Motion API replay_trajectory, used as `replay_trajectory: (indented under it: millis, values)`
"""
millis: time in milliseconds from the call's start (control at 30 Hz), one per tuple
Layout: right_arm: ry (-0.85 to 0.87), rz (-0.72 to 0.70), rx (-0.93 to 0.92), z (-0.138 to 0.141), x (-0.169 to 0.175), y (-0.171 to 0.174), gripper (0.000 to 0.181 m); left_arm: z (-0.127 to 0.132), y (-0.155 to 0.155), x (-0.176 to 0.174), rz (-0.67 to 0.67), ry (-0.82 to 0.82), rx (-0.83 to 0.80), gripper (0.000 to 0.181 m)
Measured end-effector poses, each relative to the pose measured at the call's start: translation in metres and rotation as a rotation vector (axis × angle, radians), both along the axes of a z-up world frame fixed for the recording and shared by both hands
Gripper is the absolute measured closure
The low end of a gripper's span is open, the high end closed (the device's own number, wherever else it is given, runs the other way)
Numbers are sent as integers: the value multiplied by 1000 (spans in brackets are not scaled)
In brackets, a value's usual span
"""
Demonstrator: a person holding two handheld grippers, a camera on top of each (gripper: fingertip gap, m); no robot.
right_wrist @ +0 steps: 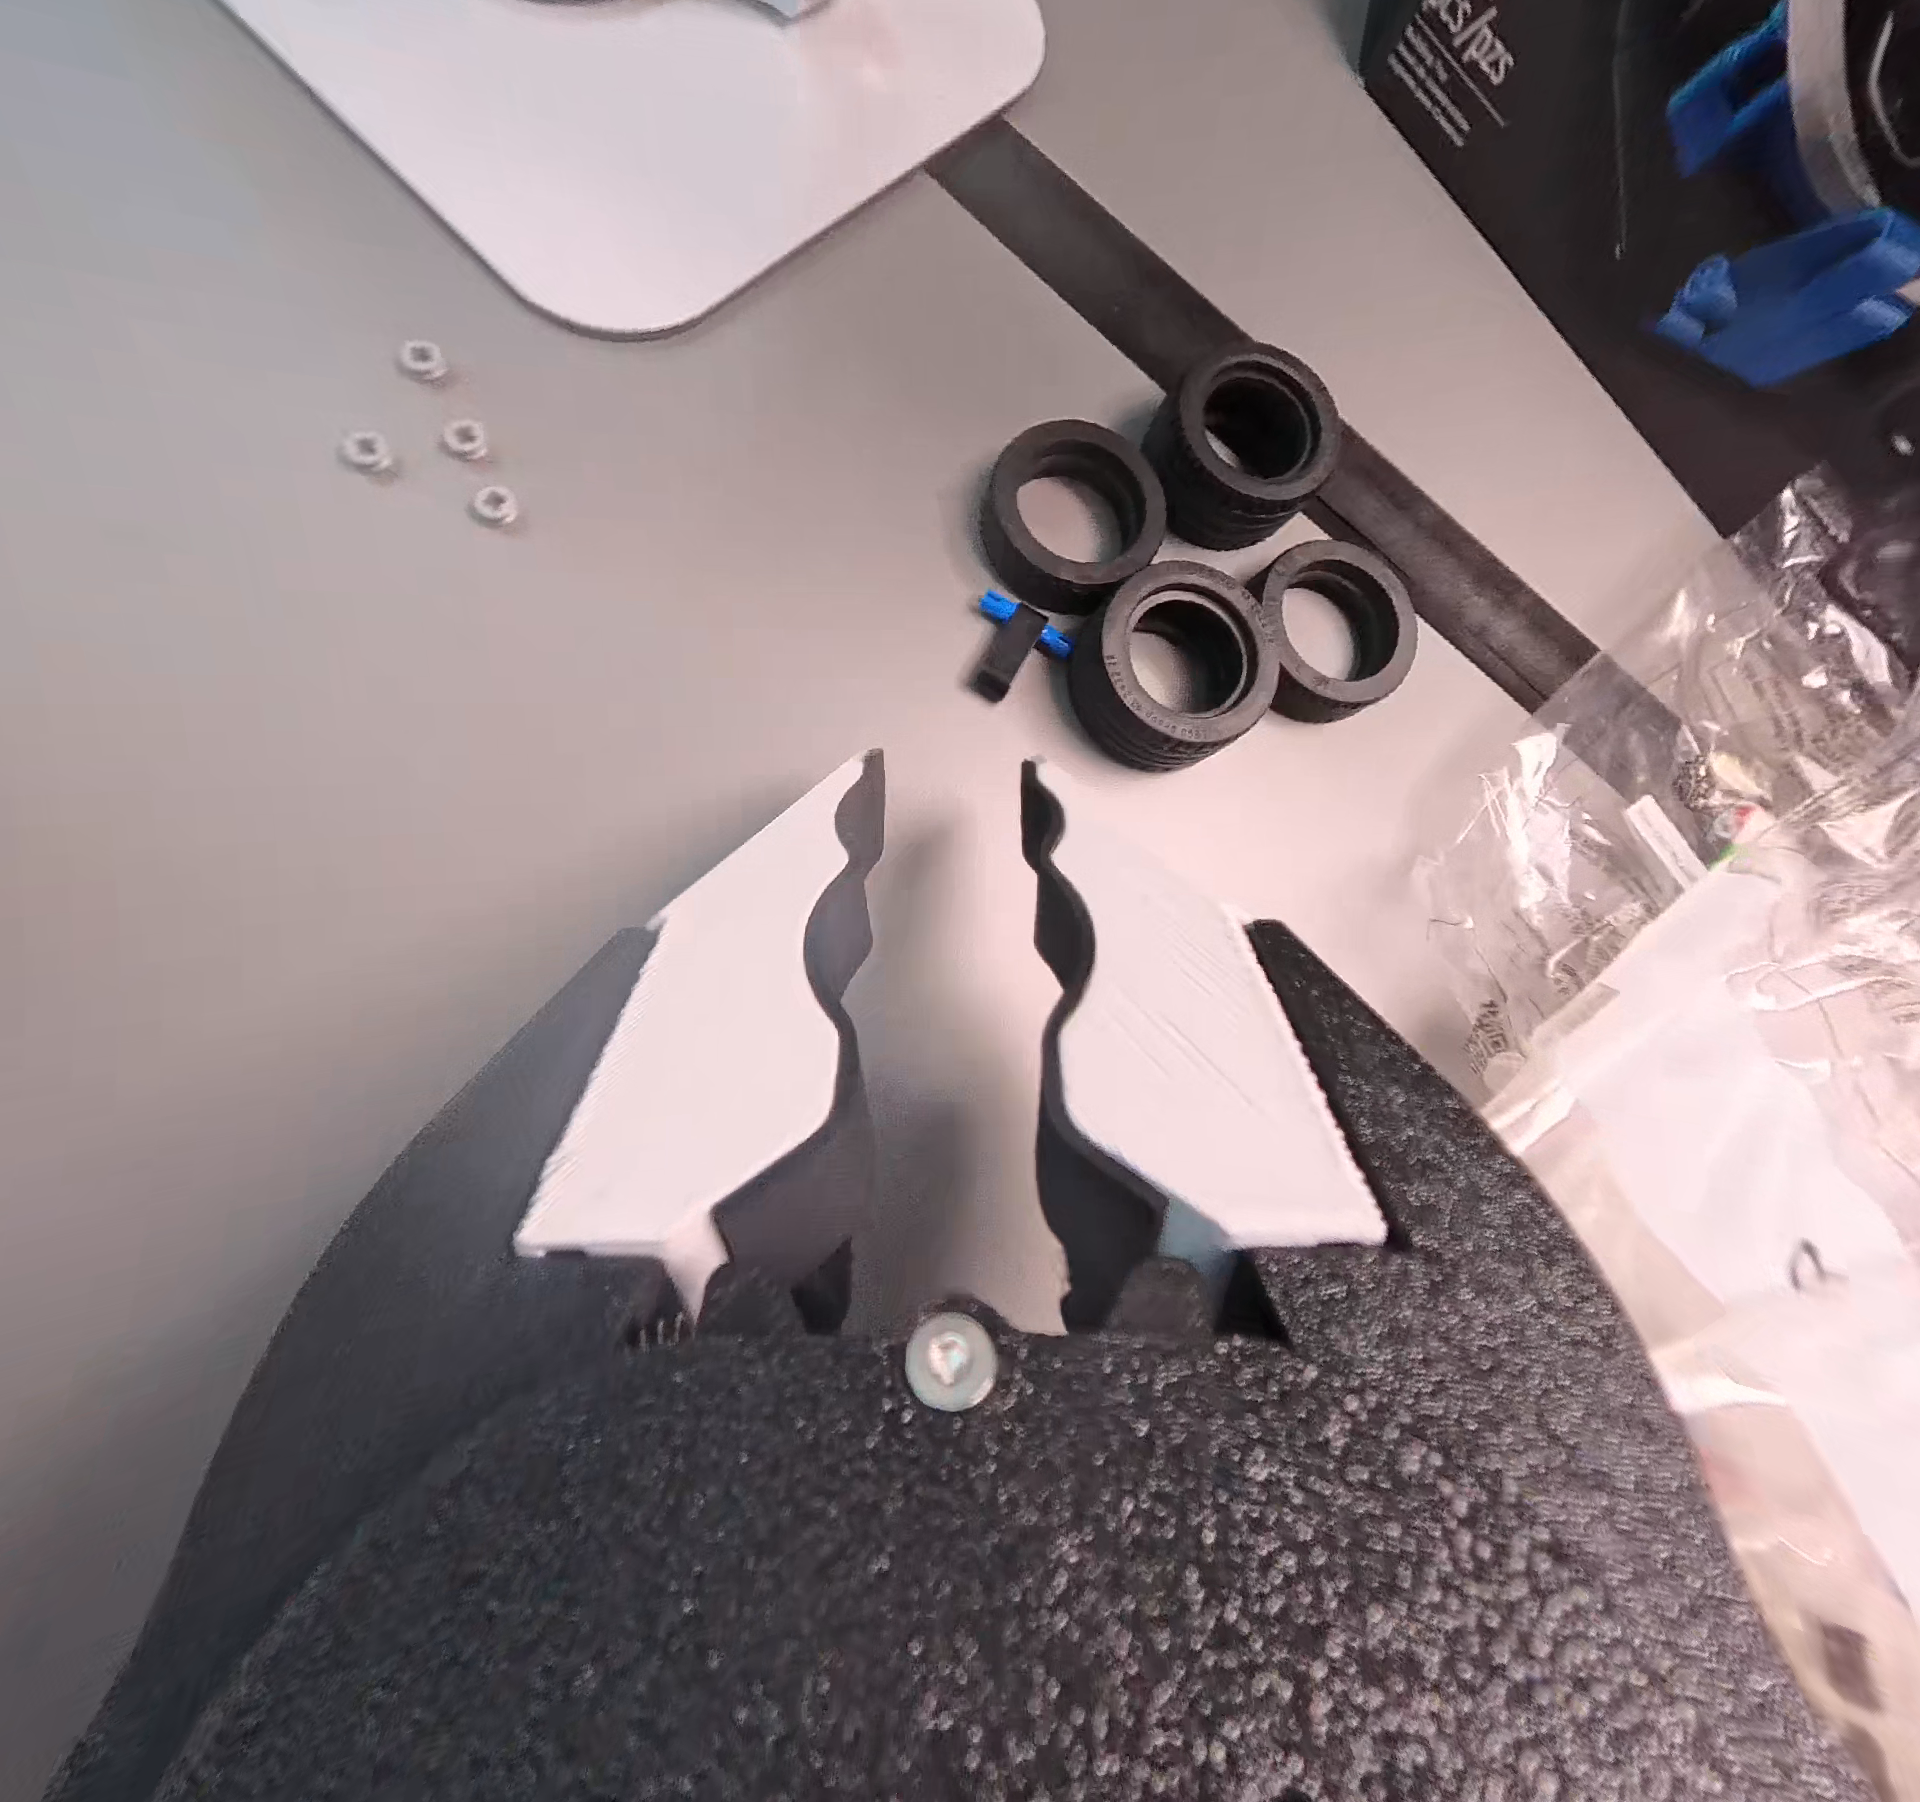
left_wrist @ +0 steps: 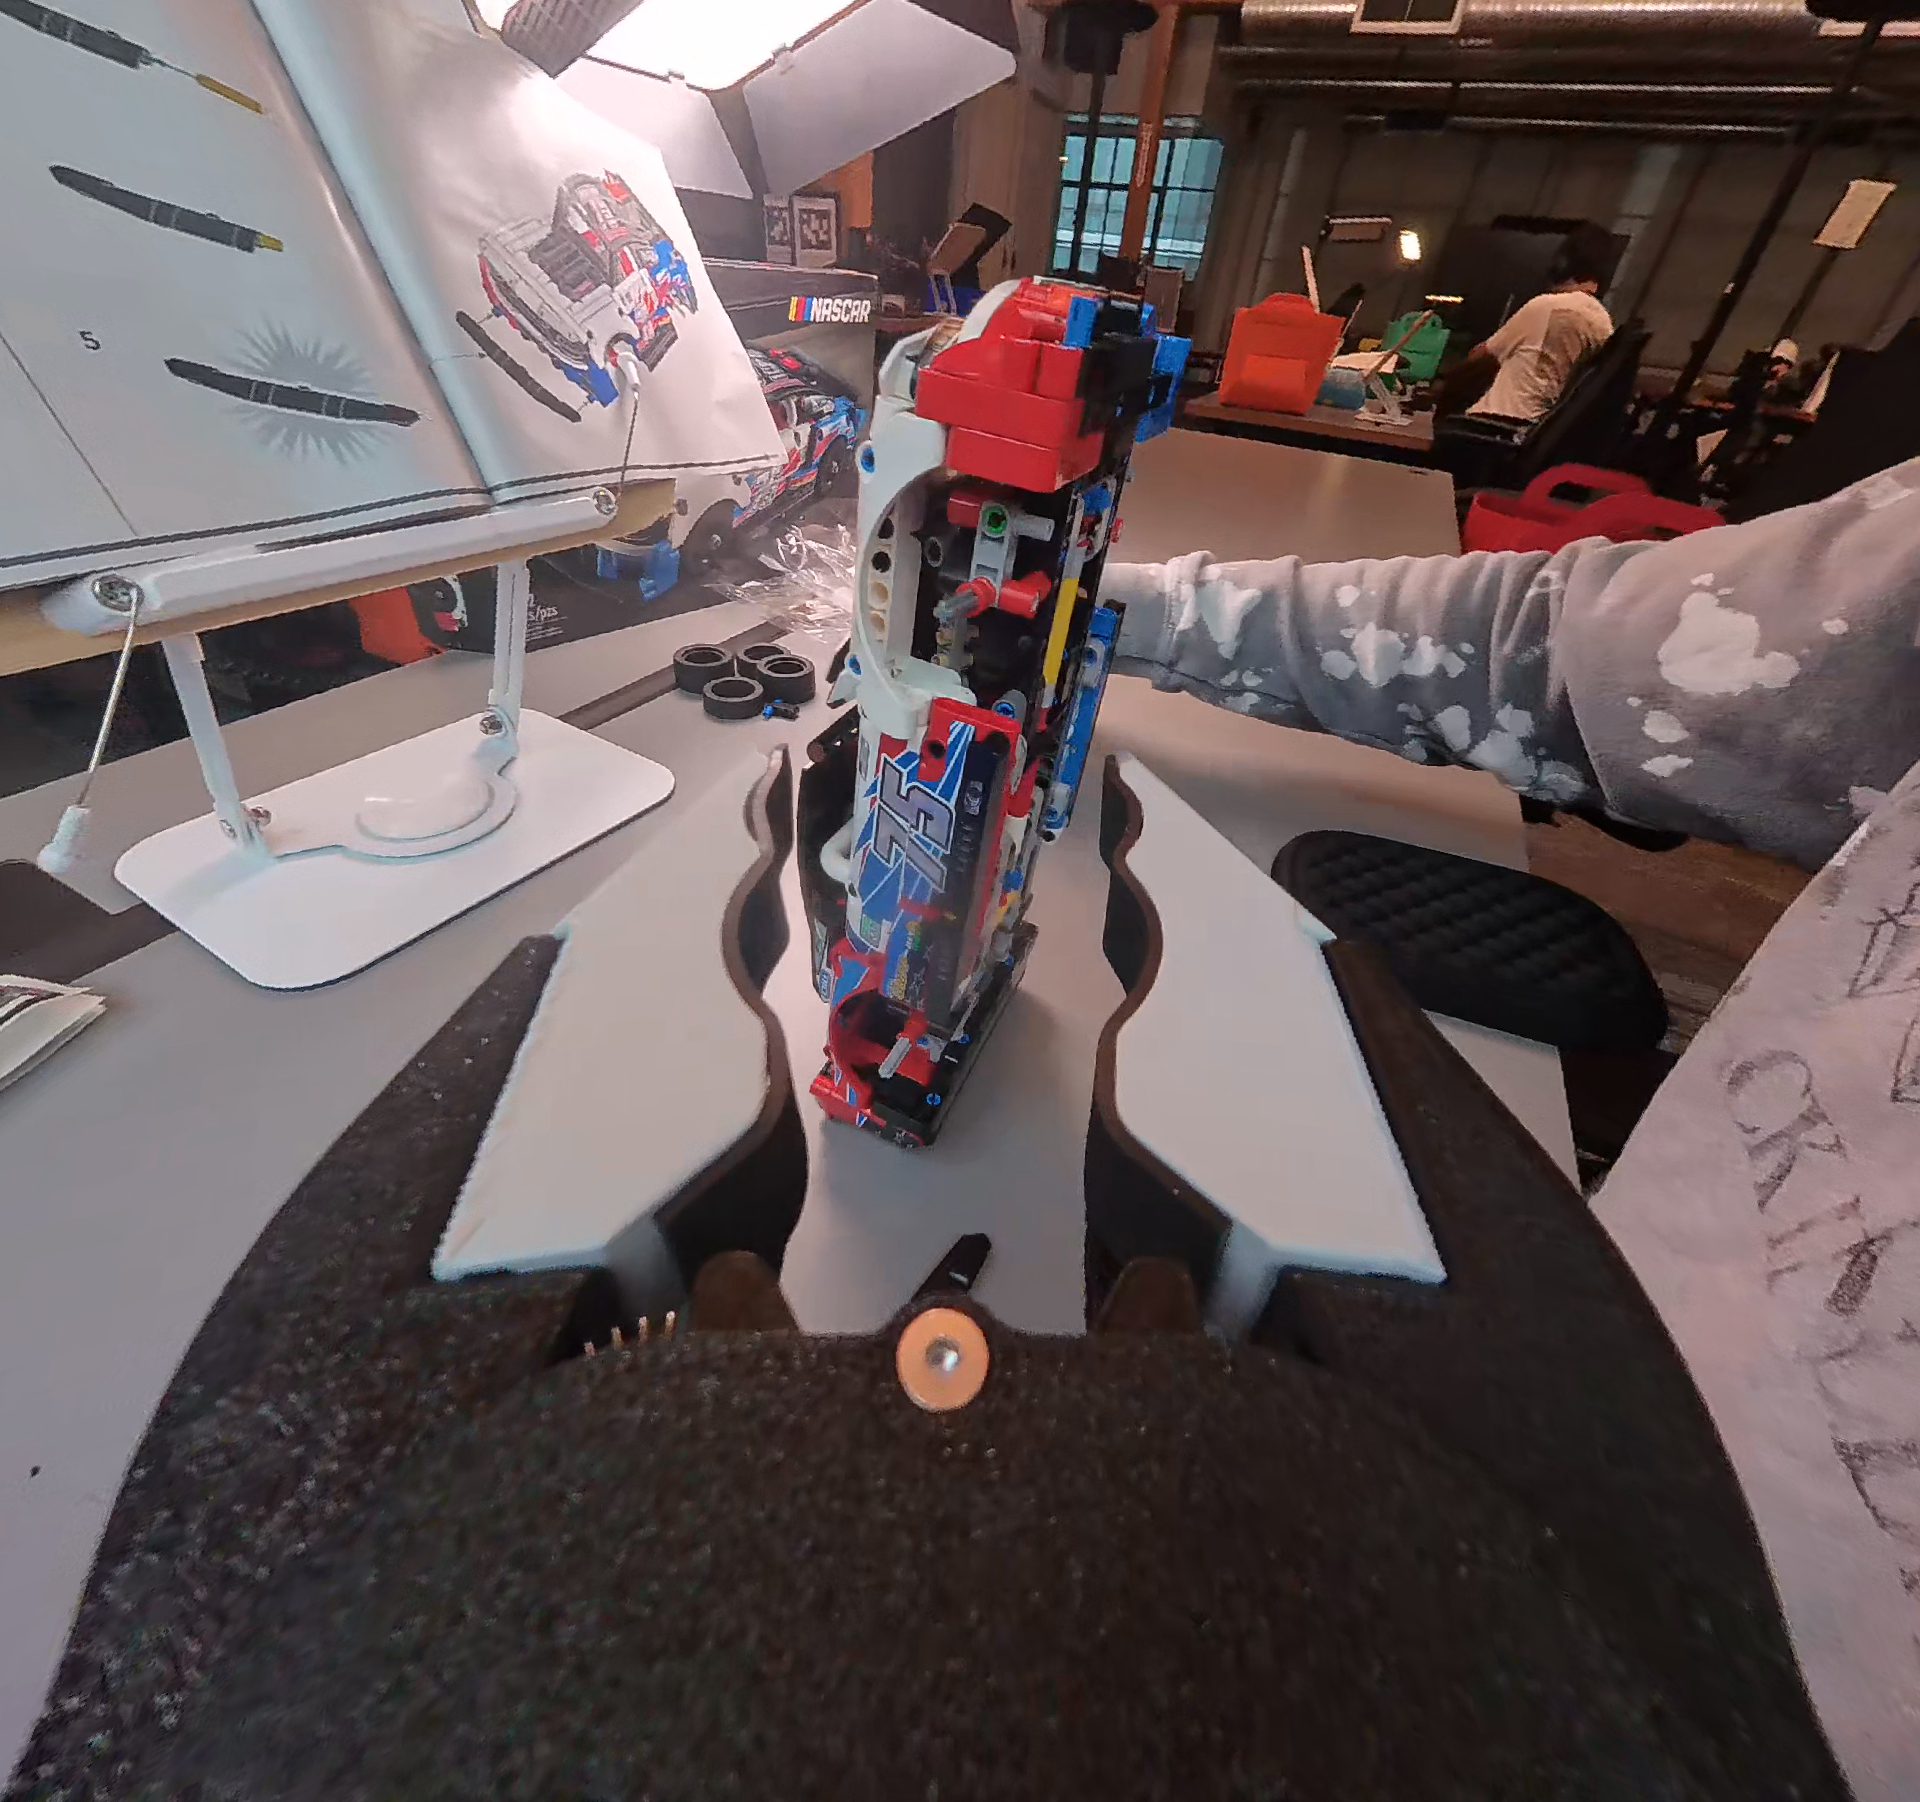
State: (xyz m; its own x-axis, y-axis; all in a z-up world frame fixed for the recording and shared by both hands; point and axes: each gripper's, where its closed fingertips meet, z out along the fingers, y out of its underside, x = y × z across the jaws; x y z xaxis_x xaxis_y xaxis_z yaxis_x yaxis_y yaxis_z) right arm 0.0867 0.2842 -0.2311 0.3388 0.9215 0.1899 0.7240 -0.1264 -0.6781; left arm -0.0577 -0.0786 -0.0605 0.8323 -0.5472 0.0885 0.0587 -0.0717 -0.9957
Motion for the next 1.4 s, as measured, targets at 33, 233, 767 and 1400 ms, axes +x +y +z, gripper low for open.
replay_trajectory:
  millis: [33,233,767,1400]
  values:
    - [5,-27,-37,-7,-5,6,155,-1,-2,1,5,11,-3,123]
    - [-16,-92,-44,-25,-33,26,173,-13,-14,2,28,26,-34,125]
    - [557,493,523,176,43,-335,175,-2,-35,129,-286,-241,-135,149]
    - [822,933,339,204,17,-499,170,36,-127,164,-1014,-827,-224,177]
